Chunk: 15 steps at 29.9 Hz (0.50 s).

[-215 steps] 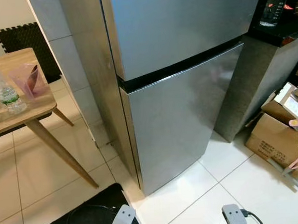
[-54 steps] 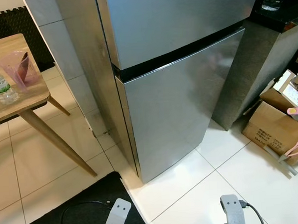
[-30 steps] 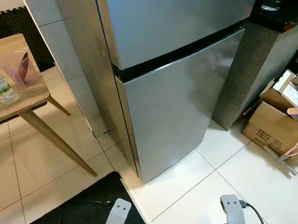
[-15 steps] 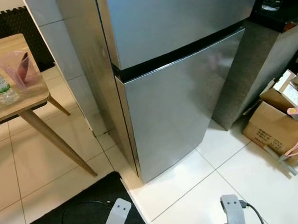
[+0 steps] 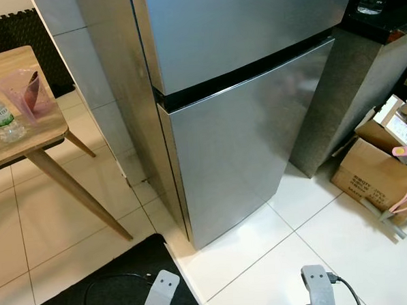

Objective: Restocking fridge

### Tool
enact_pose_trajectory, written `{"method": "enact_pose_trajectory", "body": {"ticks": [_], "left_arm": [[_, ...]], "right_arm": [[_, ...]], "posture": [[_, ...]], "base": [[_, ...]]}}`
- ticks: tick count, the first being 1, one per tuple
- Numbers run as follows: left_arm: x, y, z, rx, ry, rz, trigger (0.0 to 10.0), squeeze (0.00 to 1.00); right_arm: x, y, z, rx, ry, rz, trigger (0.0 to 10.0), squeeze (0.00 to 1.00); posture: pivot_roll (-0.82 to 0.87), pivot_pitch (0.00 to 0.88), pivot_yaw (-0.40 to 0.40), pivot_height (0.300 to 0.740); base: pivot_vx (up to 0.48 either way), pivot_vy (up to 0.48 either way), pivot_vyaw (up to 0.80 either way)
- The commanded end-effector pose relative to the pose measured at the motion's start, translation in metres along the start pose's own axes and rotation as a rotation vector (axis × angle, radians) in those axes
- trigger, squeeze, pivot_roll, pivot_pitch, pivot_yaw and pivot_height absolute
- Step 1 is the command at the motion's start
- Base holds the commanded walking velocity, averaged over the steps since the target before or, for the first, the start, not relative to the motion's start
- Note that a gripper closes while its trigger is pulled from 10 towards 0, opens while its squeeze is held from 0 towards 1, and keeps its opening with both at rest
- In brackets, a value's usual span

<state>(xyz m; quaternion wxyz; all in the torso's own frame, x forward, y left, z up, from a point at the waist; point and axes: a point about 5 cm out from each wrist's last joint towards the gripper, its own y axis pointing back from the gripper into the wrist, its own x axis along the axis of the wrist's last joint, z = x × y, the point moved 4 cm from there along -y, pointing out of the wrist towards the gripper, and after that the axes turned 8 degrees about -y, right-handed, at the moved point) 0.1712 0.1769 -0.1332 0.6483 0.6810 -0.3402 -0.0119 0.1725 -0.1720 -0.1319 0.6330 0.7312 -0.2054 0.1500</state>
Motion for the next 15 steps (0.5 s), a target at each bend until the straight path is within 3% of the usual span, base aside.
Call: {"method": "enact_pose_trajectory", "body": {"ticks": [1, 15], "left_arm": [[-0.0113, 0.0007, 0.0090, -0.030, -0.008, -0.040, 10.0, 0.00], [-0.0110, 0.0007, 0.0094, -0.033, -0.017, -0.040, 10.0, 0.00]], "right_arm": [[-0.0085, 0.0001, -0.0044, 0.015, -0.015, -0.024, 10.0, 0.00], [-0.0101, 0.0004, -0.0038, 0.013, -0.003, -0.031, 10.0, 0.00]], "posture": [[-0.03, 0.076, -0.013, 0.740], [-0.02, 0.063, -0.012, 0.740]], "base": [[0.000, 0.000, 0.00], [0.000, 0.000, 0.00]]}}
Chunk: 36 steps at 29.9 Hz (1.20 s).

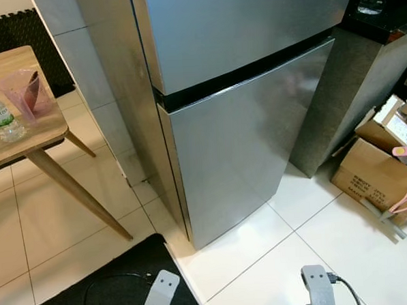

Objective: Restocking fridge

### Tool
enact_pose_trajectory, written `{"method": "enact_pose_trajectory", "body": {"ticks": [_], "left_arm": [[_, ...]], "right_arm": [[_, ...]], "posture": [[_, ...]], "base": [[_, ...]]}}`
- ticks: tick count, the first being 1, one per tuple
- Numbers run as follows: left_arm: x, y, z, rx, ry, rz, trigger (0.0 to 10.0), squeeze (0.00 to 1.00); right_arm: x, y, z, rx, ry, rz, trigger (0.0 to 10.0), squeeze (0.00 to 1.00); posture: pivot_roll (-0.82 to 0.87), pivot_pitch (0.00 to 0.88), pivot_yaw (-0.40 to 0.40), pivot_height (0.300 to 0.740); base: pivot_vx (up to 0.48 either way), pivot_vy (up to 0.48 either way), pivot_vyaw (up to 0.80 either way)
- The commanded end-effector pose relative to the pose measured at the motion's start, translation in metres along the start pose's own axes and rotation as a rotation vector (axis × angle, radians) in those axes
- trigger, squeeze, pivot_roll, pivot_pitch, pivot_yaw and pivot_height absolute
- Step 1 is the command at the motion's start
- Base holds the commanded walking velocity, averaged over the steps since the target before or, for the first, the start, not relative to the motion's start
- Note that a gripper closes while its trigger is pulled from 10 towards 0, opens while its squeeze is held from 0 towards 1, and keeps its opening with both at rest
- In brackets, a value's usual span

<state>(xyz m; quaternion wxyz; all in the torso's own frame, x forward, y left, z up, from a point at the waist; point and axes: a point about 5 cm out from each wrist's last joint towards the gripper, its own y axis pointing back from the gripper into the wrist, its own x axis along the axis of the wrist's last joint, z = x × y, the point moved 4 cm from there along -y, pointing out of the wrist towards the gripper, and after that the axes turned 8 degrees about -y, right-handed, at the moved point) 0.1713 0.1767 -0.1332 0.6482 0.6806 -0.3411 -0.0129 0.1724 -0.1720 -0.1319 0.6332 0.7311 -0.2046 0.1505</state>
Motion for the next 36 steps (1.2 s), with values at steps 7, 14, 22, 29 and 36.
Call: {"method": "enact_pose_trajectory", "body": {"ticks": [7, 14, 22, 29, 36], "left_arm": [[-0.0106, 0.0006, 0.0096, -0.036, -0.024, -0.040, 10.0, 0.00], [-0.0100, 0.0005, 0.0094, -0.035, -0.018, -0.038, 10.0, 0.00], [-0.0097, 0.0004, 0.0094, -0.033, -0.011, -0.037, 10.0, 0.00], [-0.0101, 0.0005, 0.0096, -0.033, -0.009, -0.038, 10.0, 0.00], [-0.0103, 0.0005, 0.0099, -0.032, -0.004, -0.038, 10.0, 0.00]], "right_arm": [[-0.0090, -0.0001, -0.0053, 0.015, 0.003, -0.029, 10.0, 0.00], [-0.0086, 0.0000, -0.0049, 0.012, -0.006, -0.027, 10.0, 0.00], [-0.0074, -0.0002, -0.0049, 0.012, -0.010, -0.023, 10.0, 0.00], [-0.0075, -0.0002, -0.0047, 0.011, -0.012, -0.022, 10.0, 0.00], [-0.0066, -0.0002, -0.0046, 0.012, -0.011, -0.020, 10.0, 0.00]], "posture": [[-0.02, 0.058, -0.012, 0.740], [-0.02, 0.065, -0.013, 0.740], [-0.02, 0.065, -0.015, 0.740], [-0.02, 0.069, -0.016, 0.740], [-0.02, 0.070, -0.018, 0.740]], "base": [[0.000, 0.000, 0.00], [0.000, 0.000, 0.00], [0.000, 0.000, 0.00], [0.000, 0.000, 0.00], [0.000, 0.000, 0.00]]}}
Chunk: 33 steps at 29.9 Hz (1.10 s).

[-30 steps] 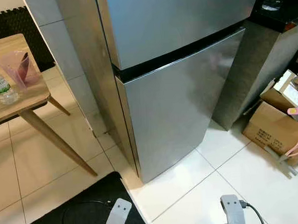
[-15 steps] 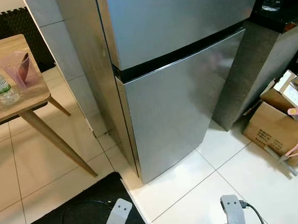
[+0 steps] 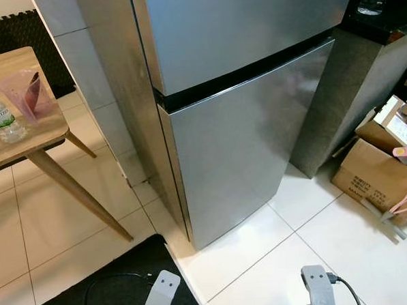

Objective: Restocking fridge

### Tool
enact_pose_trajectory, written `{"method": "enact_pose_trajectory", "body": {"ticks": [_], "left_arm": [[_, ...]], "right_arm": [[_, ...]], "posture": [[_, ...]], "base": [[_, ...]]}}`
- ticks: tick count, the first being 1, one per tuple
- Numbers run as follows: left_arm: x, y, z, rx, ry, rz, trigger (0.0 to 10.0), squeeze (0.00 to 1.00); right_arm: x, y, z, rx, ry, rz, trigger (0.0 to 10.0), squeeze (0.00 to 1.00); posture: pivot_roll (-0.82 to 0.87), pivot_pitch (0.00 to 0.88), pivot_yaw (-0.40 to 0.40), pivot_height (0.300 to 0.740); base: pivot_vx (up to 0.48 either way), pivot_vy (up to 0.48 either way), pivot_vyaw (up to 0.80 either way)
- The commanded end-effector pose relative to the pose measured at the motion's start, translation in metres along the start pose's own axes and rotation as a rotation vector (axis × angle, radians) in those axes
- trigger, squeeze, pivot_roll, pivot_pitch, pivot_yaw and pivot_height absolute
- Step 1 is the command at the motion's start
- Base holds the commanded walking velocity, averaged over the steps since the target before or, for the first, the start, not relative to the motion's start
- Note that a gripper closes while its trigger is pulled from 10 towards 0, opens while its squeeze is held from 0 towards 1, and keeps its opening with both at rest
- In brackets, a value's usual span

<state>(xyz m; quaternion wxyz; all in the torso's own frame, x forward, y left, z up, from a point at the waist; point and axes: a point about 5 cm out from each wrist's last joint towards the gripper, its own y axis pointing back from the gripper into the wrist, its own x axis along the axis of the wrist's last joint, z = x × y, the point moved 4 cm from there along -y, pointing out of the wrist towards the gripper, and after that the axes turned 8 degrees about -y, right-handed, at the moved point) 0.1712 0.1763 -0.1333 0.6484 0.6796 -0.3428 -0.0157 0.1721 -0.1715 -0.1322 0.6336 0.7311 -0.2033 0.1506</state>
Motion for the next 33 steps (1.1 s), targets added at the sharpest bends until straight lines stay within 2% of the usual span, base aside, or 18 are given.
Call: {"method": "enact_pose_trajectory", "body": {"ticks": [1, 33], "left_arm": [[-0.0104, 0.0005, 0.0096, -0.029, 0.002, -0.037, 10.0, 0.00], [-0.0106, 0.0005, 0.0099, -0.027, 0.009, -0.037, 10.0, 0.00]], "right_arm": [[-0.0062, -0.0001, -0.0042, 0.012, -0.013, -0.019, 10.0, 0.00], [-0.0088, 0.0004, -0.0026, 0.009, -0.012, -0.027, 10.0, 0.00]], "posture": [[-0.02, 0.069, -0.018, 0.740], [-0.02, 0.073, -0.022, 0.740]], "base": [[0.000, 0.000, 0.00], [0.000, 0.000, 0.00]]}}
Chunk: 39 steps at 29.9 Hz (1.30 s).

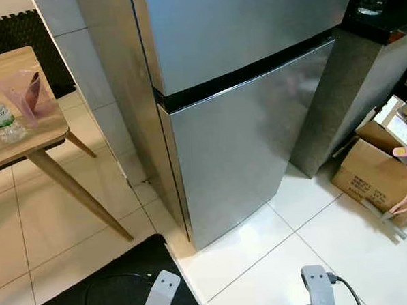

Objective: Restocking fridge

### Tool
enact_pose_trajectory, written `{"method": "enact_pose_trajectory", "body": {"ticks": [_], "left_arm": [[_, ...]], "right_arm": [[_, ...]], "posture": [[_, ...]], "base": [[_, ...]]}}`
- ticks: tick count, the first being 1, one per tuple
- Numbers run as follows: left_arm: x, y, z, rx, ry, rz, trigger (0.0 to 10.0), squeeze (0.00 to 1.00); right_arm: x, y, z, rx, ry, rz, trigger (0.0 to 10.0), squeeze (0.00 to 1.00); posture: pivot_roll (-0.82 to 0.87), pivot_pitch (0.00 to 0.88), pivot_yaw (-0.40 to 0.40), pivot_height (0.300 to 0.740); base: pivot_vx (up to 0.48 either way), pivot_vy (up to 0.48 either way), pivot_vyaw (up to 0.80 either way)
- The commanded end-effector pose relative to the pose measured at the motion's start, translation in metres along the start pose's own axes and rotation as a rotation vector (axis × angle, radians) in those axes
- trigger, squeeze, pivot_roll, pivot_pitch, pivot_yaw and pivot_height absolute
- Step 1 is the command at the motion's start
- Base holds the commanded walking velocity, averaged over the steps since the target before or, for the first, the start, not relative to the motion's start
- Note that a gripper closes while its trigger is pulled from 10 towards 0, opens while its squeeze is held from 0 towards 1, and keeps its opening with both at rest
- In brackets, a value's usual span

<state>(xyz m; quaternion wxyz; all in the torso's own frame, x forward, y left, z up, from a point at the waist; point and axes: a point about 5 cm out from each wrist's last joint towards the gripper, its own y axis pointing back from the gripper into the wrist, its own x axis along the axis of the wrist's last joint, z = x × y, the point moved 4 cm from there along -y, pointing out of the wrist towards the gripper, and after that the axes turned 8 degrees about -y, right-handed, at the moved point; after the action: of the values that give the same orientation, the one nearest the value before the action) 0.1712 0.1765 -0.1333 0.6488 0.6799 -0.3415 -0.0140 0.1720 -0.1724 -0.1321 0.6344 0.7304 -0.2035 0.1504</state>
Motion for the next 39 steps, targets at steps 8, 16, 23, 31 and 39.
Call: {"method": "enact_pose_trajectory", "body": {"ticks": [8, 16, 23, 31, 39], "left_arm": [[-0.0099, 0.0004, 0.0104, -0.031, 0.001, -0.036, 10.0, 0.00], [-0.0102, 0.0004, 0.0104, -0.030, -0.001, -0.037, 10.0, 0.00], [-0.0112, 0.0006, 0.0107, -0.032, -0.008, -0.039, 10.0, 0.00], [-0.0117, 0.0007, 0.0109, -0.033, -0.011, -0.040, 10.0, 0.00], [-0.0117, 0.0007, 0.0104, -0.031, -0.007, -0.040, 10.0, 0.00]], "right_arm": [[-0.0090, 0.0004, -0.0030, 0.009, -0.012, -0.027, 10.0, 0.00], [-0.0093, 0.0004, -0.0031, 0.010, -0.008, -0.029, 10.0, 0.00], [-0.0103, 0.0005, -0.0032, 0.010, -0.006, -0.031, 10.0, 0.00], [-0.0107, 0.0005, -0.0035, 0.012, -0.004, -0.033, 10.0, 0.00], [-0.0105, 0.0005, -0.0036, 0.011, -0.010, -0.031, 10.0, 0.00]], "posture": [[-0.02, 0.073, -0.020, 0.740], [-0.02, 0.068, -0.019, 0.740], [-0.02, 0.065, -0.017, 0.740], [-0.02, 0.063, -0.017, 0.740], [-0.02, 0.068, -0.015, 0.740]], "base": [[0.000, 0.000, 0.00], [0.000, 0.000, 0.00], [0.000, 0.000, 0.00], [0.000, 0.000, 0.00], [0.000, 0.000, 0.00]]}}
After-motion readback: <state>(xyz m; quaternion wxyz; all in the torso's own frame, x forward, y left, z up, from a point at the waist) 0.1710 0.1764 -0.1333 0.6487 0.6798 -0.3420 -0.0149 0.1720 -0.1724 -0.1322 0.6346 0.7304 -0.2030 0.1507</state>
